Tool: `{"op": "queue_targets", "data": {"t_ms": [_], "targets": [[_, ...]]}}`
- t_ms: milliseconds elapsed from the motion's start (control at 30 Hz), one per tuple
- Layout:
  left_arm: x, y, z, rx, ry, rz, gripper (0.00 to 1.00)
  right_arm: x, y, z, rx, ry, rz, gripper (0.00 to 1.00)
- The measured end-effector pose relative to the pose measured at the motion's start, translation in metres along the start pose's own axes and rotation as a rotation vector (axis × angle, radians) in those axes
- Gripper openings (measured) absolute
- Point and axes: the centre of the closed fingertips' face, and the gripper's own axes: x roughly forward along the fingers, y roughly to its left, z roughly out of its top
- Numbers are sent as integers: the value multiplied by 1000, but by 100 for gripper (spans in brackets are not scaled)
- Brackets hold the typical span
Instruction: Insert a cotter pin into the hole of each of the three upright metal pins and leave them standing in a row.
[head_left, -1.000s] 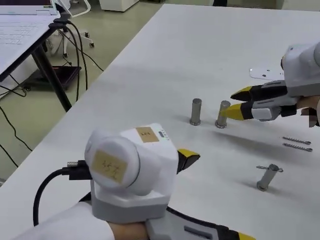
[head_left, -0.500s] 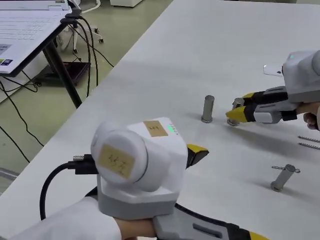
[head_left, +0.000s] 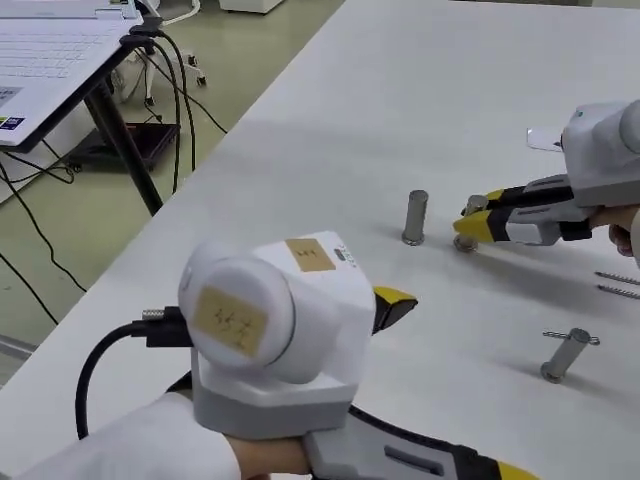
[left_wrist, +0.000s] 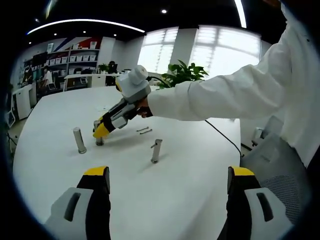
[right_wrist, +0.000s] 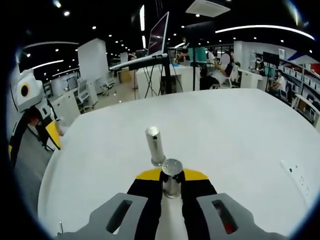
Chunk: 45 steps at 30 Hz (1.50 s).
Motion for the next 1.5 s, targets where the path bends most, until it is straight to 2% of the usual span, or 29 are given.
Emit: {"op": "queue_targets", "data": {"t_ms": [133,267,400,433,533,667,767,833,1000,1033,1200,1233,1300,1500], "targets": [[-1,0,2,6,0,5,97,0,1,1,2,13,-25,8],[-2,0,5,10,-7,13,97,-7,1,19,24,-35,-35,8],[-3,1,7,11,-12,20,97,-18,0,36,2,-65,-42,8],[-3,1,8,15,-13,22,97,-26,4,44,18,-83,-40,8],[-5,3,10,17,-19,29,97,-39,13,56,-23,-95,-34,8],[-6,8,13,21,-26,40,97,-58,34,73,-54,-115,-23,8],[-7,9,15,27,-29,41,97,-69,51,79,-72,-120,-8,8],[-8,10,16,31,-30,42,97,-75,60,80,-69,-119,16,8],[-9,10,18,33,-36,41,97,-83,84,74,-82,-115,35,8],[-10,10,18,34,-36,41,97,-86,92,70,-94,-112,39,8],[-12,9,16,34,-34,42,97,-93,113,56,-92,-97,46,8],[-12,9,15,34,-29,42,97,-97,127,49,-94,-99,58,8],[-13,9,14,35,-29,44,97,-98,137,42,-109,-92,56,8],[-12,8,13,35,-27,41,97,-97,155,25,-100,-71,70,8]]}}
